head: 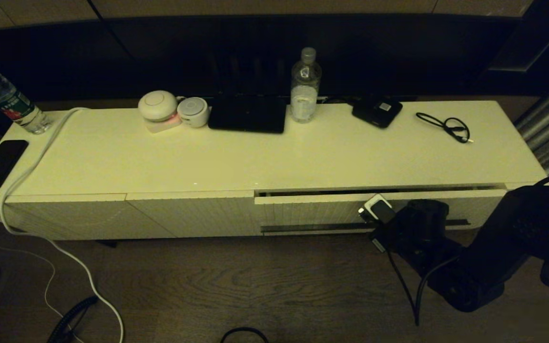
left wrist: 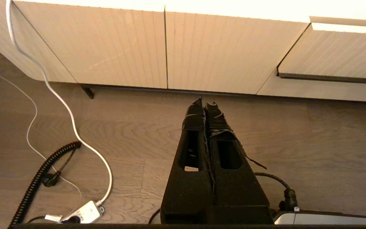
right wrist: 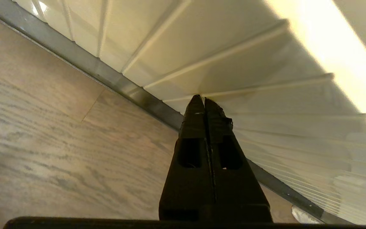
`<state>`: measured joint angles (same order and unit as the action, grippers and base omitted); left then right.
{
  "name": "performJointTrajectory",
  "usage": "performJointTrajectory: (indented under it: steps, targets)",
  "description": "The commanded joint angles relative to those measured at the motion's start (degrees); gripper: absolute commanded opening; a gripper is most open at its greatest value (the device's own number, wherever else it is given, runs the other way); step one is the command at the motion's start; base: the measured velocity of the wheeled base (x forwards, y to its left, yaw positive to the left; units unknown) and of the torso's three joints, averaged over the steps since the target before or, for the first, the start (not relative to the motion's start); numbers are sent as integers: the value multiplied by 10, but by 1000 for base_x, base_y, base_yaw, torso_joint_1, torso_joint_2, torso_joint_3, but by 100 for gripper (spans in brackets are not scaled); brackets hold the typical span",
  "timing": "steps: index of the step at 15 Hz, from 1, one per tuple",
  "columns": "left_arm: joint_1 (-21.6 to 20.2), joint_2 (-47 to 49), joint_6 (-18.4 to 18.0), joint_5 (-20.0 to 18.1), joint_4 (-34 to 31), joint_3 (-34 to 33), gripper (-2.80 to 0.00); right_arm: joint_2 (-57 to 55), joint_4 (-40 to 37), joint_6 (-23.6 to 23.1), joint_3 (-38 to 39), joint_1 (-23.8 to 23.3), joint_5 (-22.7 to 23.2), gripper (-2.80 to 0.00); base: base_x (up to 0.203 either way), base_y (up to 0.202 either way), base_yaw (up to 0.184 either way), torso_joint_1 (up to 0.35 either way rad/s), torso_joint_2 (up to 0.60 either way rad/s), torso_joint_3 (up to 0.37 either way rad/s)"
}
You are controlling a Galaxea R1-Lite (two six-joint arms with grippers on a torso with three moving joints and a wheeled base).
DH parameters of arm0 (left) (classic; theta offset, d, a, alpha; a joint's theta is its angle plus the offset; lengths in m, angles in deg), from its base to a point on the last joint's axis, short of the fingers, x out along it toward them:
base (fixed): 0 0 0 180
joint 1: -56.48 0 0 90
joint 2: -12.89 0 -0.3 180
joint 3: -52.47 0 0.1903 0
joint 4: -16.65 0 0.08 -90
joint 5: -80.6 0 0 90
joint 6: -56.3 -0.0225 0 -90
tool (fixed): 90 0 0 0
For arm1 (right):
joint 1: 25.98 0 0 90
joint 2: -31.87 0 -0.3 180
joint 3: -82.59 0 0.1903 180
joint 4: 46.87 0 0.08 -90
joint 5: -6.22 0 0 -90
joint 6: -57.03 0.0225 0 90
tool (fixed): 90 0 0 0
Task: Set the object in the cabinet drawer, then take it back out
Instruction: Close the drawer
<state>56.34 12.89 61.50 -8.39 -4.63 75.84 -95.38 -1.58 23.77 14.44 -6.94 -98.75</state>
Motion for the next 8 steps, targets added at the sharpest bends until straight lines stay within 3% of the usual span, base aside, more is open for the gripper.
performJointTrajectory:
  steps: [1,8]
  targets:
    - [0,-1,1,0,0,-1,-280,-12,4,-2,-16,-1,-1,-280,0,0,0,0,0,0]
    - [0,-1,1,0,0,0,-280,-8,3,-2,-24,1,-17,-280,0,0,0,0,0,0]
